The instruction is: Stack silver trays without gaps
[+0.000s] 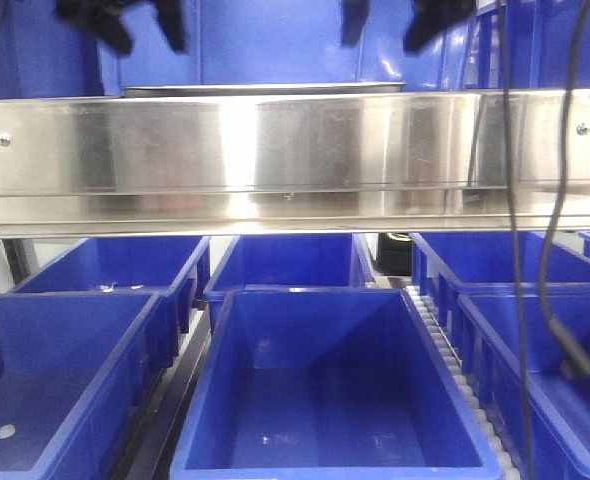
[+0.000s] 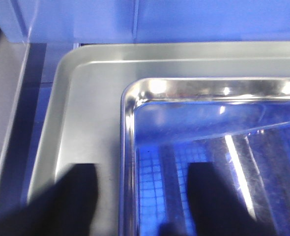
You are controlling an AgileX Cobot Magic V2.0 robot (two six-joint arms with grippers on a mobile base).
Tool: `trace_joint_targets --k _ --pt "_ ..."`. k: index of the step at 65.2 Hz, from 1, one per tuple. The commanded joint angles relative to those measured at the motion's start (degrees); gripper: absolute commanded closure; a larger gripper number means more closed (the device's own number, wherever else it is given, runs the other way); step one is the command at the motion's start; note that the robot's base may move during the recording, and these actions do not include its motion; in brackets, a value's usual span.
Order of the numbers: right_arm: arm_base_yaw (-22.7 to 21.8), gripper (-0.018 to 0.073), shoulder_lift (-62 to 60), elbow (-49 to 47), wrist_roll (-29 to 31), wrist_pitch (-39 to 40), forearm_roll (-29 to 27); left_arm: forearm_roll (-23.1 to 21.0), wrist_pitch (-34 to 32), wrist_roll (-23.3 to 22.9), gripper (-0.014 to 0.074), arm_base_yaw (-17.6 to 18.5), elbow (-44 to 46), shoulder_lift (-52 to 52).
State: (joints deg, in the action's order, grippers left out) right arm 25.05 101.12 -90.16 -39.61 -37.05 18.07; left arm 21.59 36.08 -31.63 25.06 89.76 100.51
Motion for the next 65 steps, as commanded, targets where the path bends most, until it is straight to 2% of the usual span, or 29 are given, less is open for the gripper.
trace_joint_targets --k 1,10,18,24,31,38,47,53,58,65 --pt "0.2 0.0442 -3.54 -0.56 0.33 0.58 0.86 -0.84 -0.64 -0.38 0.0624 0.23 0.39 -3.29" --pt "0.29 0.058 -7.6 -0.56 0.33 0.58 0.86 -3.0 -0.64 -0.38 0.0593 0.23 0.39 -7.26" --pt "0.44 0.0571 -11.71 -0.56 0.43 -2.18 0.86 -7.09 0.37 -0.01 0.0594 0.23 0.39 -11.05" --pt "0.82 0.0571 -14.34 1.88 5.17 -1.37 0.86 -9.3 -0.63 0.42 0.0594 0.23 -1.28 -12.94" --pt "1.13 0.0571 -18.62 8.81 7.21 4.56 0.86 -10.98 -5.89 2.32 0.0594 0.23 -6.71 -15.55" --pt "1.13 0.0571 -24.67 18.41 7.21 13.42 0.86 -13.55 -15.16 4.04 0.0594 0.61 -15.56 -20.15" --pt "1.13 0.0571 -32.52 30.24 7.45 24.48 1.5 -13.42 -27.3 4.43 0.0594 1.53 -28.16 -27.54" --pt "1.13 0.0571 -36.92 36.43 8.32 28.84 1.65 -13.33 -34.07 4.43 0.0594 1.54 -35.46 -32.27" --pt "1.13 0.0571 -41.06 41.55 8.32 31.35 1.66 -10.68 -38.95 4.43 0.0594 1.54 -41.55 -36.69" --pt "1.13 0.0571 -47.15 47.98 8.32 33.0 1.66 -6.5 -40.51 4.43 0.0594 1.54 -48.65 -43.04"
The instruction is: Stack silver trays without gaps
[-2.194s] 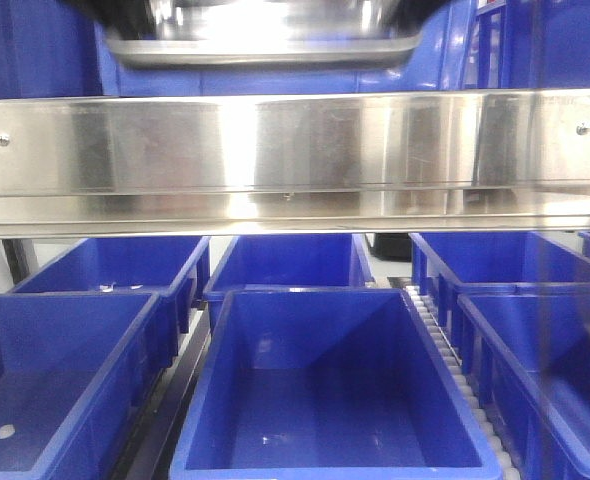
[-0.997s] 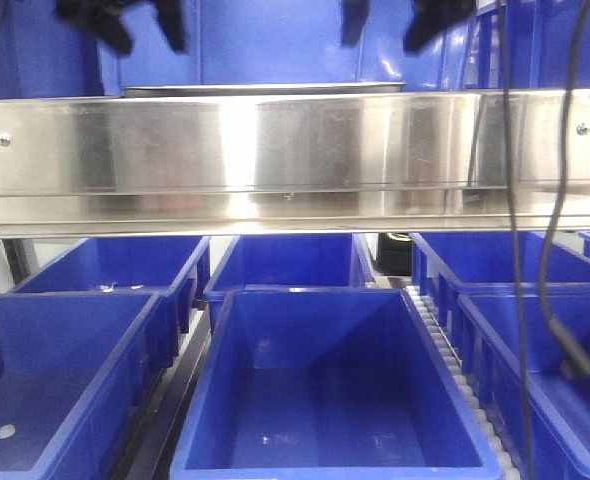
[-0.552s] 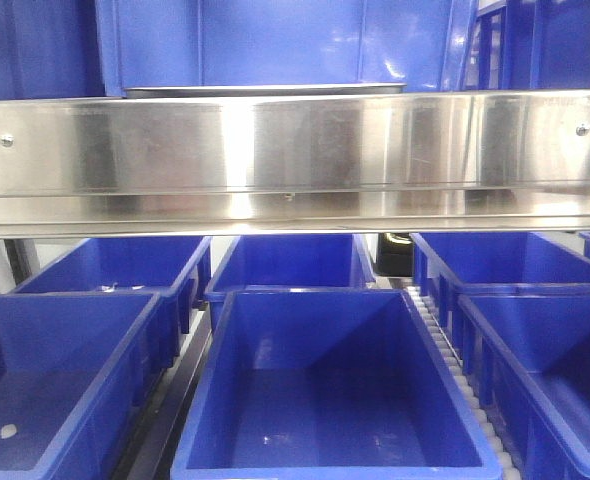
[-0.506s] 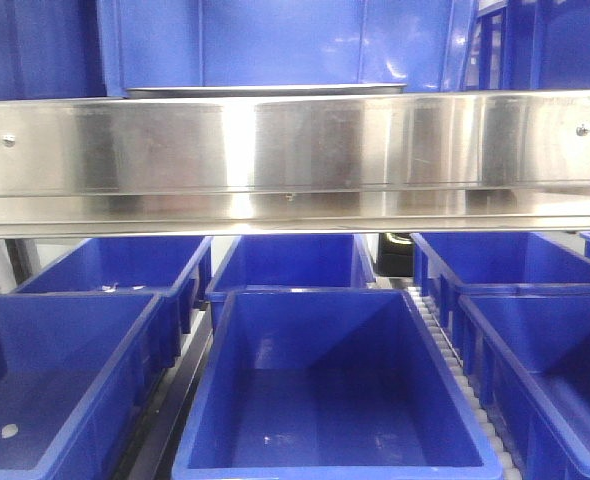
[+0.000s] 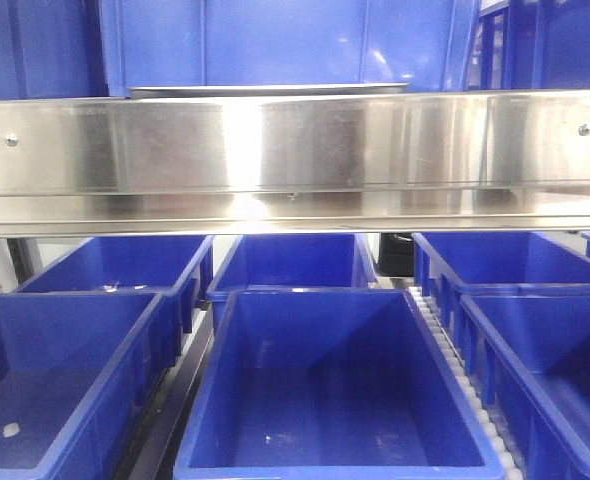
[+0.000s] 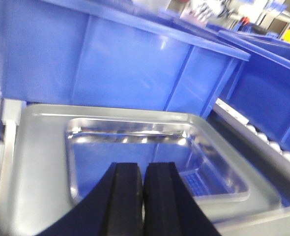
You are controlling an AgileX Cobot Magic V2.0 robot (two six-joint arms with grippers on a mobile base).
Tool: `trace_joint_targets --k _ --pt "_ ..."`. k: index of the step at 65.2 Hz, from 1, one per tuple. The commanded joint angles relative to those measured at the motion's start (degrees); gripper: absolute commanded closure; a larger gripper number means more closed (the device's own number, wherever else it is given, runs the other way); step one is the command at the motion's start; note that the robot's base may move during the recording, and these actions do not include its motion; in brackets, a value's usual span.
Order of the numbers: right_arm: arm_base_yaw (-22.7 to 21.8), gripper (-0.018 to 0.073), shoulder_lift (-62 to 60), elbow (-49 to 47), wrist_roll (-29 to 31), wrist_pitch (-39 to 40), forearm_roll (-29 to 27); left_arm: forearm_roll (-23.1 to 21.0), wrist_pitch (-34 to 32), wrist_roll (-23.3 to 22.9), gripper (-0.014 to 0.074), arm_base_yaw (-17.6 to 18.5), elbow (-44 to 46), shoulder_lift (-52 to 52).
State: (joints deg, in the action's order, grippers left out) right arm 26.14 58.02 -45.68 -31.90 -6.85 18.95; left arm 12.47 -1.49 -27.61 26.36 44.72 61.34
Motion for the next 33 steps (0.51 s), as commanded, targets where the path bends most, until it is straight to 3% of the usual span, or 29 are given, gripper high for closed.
trace_joint_targets --k 1,8,22,33 --pt "0.04 0.0571 -4.8 4.2 0.61 2.8 0.77 3.05 -2.99 0.41 0.0594 0.23 -4.36 -4.65" --pt "0.04 0.0571 -11.06 9.57 1.01 2.93 0.87 6.18 -2.99 0.41 0.0594 0.23 -9.94 -11.04" --pt "0.04 0.0571 -24.13 18.36 1.01 2.83 0.87 6.29 -3.79 0.41 0.0594 0.23 -18.39 -25.63" --pt "0.04 0.0571 -31.49 19.78 1.01 2.83 0.87 6.29 -3.03 0.41 0.0594 0.23 -19.31 -34.83"
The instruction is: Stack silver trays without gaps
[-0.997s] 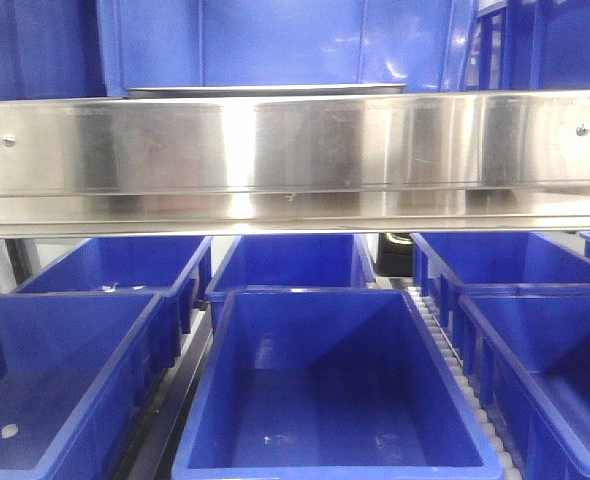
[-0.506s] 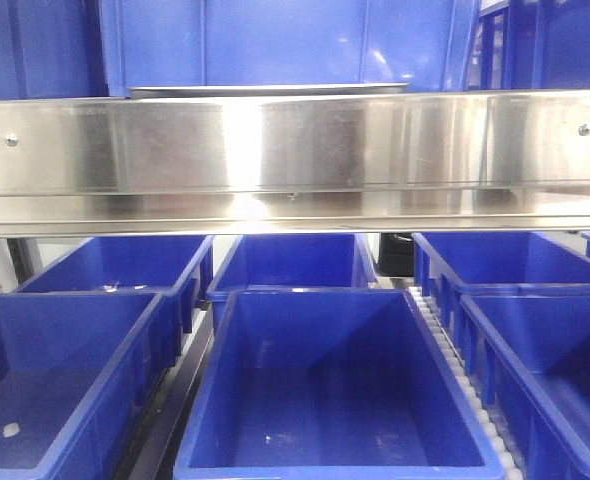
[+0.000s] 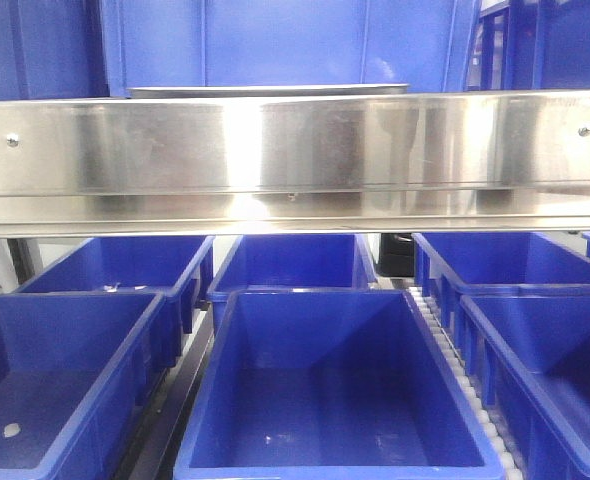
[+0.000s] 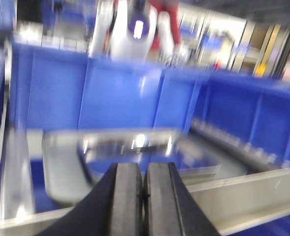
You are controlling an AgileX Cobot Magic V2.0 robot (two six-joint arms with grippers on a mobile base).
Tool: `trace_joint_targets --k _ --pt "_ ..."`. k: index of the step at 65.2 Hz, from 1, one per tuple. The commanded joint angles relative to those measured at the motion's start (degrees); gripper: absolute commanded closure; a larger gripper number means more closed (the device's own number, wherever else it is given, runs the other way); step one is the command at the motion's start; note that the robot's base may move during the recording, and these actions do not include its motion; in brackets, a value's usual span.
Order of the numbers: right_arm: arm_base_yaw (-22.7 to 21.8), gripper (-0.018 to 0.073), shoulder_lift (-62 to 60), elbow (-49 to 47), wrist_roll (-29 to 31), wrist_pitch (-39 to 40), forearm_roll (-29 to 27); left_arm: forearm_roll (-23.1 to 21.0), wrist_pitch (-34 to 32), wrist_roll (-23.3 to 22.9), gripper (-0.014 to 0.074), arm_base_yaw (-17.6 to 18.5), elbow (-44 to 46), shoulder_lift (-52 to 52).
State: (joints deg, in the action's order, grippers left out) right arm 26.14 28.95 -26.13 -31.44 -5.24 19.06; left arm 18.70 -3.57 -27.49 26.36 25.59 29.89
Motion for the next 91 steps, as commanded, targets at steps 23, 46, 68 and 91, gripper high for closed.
trace_joint_targets --k 23,46,68,91 --pt "0.04 0.0571 -4.93 0.23 0.55 0.99 0.76 1.36 5.02 0.29 0.0594 0.23 -0.18 -7.73" --pt "0.04 0.0571 -4.93 0.23 0.55 0.99 0.76 1.36 5.02 0.29 0.0594 0.23 -0.18 -7.73" --pt "0.04 0.0571 -4.98 0.61 0.55 0.71 -2.98 1.36 5.02 0.29 0.0594 0.23 -0.18 -7.73" --pt "-19.8 0.0571 -15.84 14.77 36.91 5.8 -19.8 1.36 5.02 0.29 0.0594 0.23 -0.18 -7.73"
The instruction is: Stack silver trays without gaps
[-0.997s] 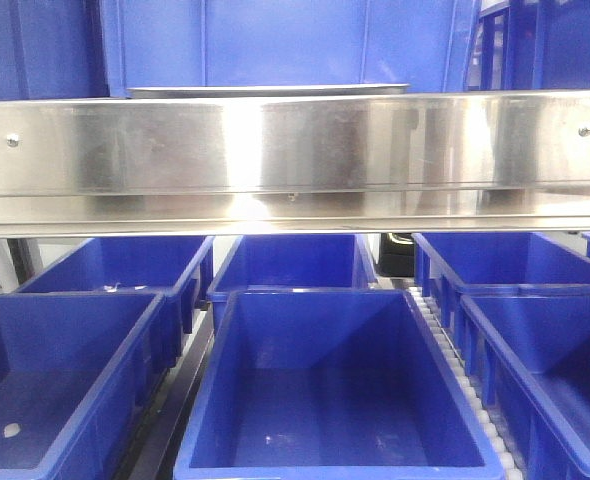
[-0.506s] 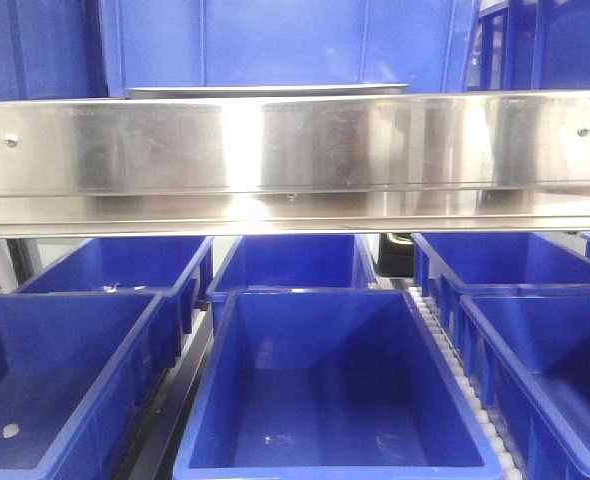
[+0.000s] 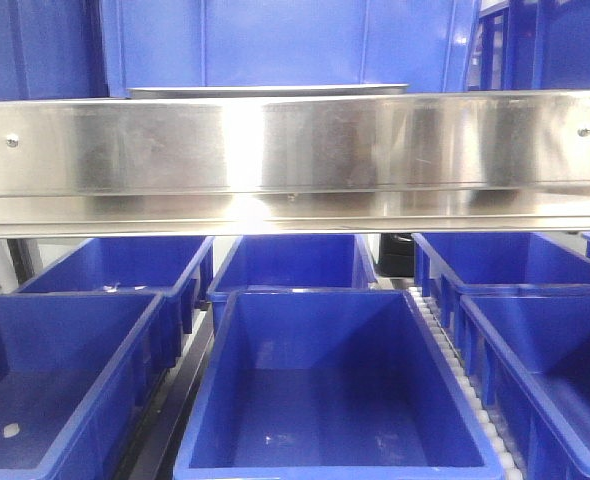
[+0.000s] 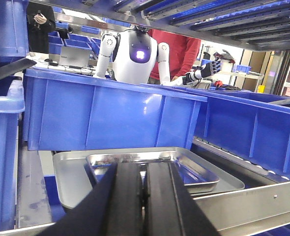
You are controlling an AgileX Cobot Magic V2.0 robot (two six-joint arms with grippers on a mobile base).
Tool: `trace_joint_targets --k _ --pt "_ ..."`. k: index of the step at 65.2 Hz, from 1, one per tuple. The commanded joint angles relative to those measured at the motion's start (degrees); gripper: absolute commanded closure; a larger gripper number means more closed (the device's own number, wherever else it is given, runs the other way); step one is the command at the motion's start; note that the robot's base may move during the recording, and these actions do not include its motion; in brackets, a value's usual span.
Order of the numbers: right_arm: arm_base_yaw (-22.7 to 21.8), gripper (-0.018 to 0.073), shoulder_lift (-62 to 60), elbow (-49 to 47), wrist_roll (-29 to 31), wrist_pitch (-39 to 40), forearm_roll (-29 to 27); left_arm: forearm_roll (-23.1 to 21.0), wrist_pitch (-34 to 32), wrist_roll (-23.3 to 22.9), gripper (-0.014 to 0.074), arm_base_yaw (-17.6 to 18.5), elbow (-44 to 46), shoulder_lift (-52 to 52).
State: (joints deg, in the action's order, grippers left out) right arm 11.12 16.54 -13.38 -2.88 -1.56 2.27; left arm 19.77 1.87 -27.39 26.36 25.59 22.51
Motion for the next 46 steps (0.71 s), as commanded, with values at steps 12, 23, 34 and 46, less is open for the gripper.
trace_joint_targets --k 12,23,34,46 --pt "-11.4 0.0571 -11.11 9.14 9.94 2.13 -4.19 0.29 -0.41 0.19 0.0594 0.23 -0.18 -0.35" --pt "-11.4 0.0571 -16.54 13.38 6.4 2.13 -4.19 0.29 -0.41 0.19 0.0594 0.23 -0.18 -0.35" --pt "-11.4 0.0571 -16.54 13.38 6.4 -3.17 -4.19 0.29 -0.64 0.19 0.0594 0.23 -0.18 -0.46" --pt "-11.4 0.0571 -16.54 13.38 3.99 -2.77 -4.39 0.29 -0.64 0.19 0.0594 0.23 -0.18 -0.46"
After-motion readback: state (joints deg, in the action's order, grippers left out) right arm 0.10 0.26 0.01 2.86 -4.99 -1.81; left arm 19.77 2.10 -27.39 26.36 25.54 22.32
